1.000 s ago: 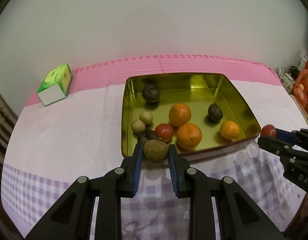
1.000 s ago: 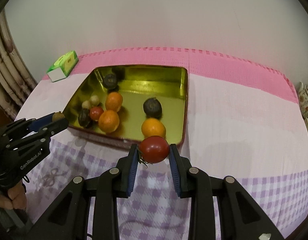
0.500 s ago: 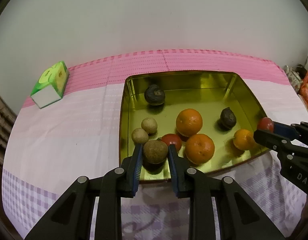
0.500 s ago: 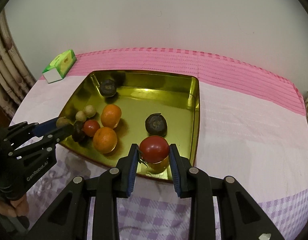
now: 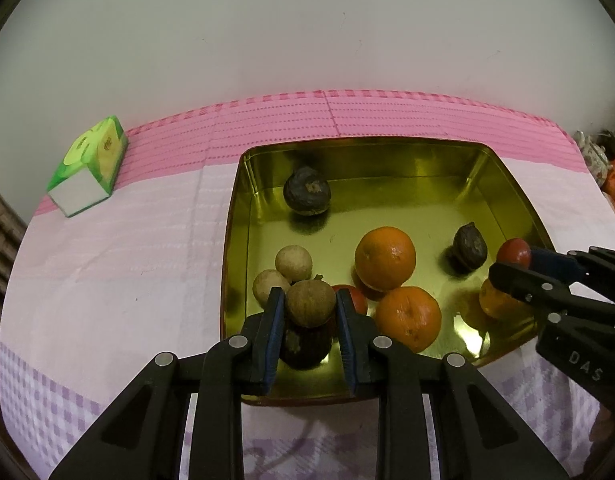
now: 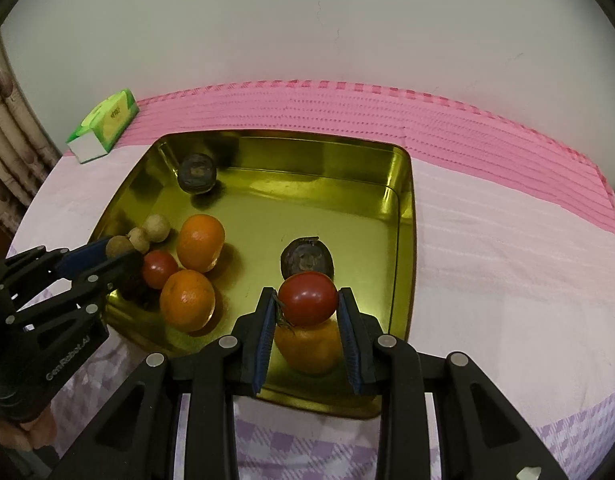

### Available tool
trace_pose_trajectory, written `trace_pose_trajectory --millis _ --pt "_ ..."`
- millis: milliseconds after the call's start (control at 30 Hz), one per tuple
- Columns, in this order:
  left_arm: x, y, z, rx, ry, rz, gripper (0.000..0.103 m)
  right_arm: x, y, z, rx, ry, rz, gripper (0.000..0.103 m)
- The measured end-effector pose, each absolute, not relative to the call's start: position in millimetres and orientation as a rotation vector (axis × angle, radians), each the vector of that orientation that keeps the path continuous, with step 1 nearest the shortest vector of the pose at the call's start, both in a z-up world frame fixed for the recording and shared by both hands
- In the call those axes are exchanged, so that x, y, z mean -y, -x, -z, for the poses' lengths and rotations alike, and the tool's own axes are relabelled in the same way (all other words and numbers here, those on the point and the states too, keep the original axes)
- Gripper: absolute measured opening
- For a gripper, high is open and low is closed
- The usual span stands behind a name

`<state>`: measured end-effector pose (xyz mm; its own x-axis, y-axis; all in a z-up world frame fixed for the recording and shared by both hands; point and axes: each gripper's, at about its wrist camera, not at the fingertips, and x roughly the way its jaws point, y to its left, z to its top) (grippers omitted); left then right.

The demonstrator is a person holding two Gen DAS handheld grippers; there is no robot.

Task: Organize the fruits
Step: 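Lift the tomato and small fruit and carry both over the TOFFEE tin, then open the right tool to drop the tomato while the left tool drops the small fruit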

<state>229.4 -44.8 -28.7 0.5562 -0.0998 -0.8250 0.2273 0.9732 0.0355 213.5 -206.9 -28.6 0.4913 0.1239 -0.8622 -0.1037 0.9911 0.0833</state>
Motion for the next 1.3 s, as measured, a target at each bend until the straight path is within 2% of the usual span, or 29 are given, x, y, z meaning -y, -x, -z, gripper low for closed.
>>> trace_pose_trajectory --millis 933,1133,1233,1300 --pt "49 -243 32 -0.963 -0.151 0.182 0.028 212 -222 33 -1.064 -0.039 -0.127 0.030" --pt "48 -239 30 -0.967 -0.148 0.182 0.029 212 -219 26 -1.046 -0.034 -0.123 0.042" --pt "48 -236 27 -0.964 -0.148 0.183 0.033 212 -216 23 -1.035 -0.035 -0.122 0.050" --pt "47 -233 25 -0.959 -0.149 0.184 0.037 212 -214 19 -1.027 -0.034 -0.120 0.059"
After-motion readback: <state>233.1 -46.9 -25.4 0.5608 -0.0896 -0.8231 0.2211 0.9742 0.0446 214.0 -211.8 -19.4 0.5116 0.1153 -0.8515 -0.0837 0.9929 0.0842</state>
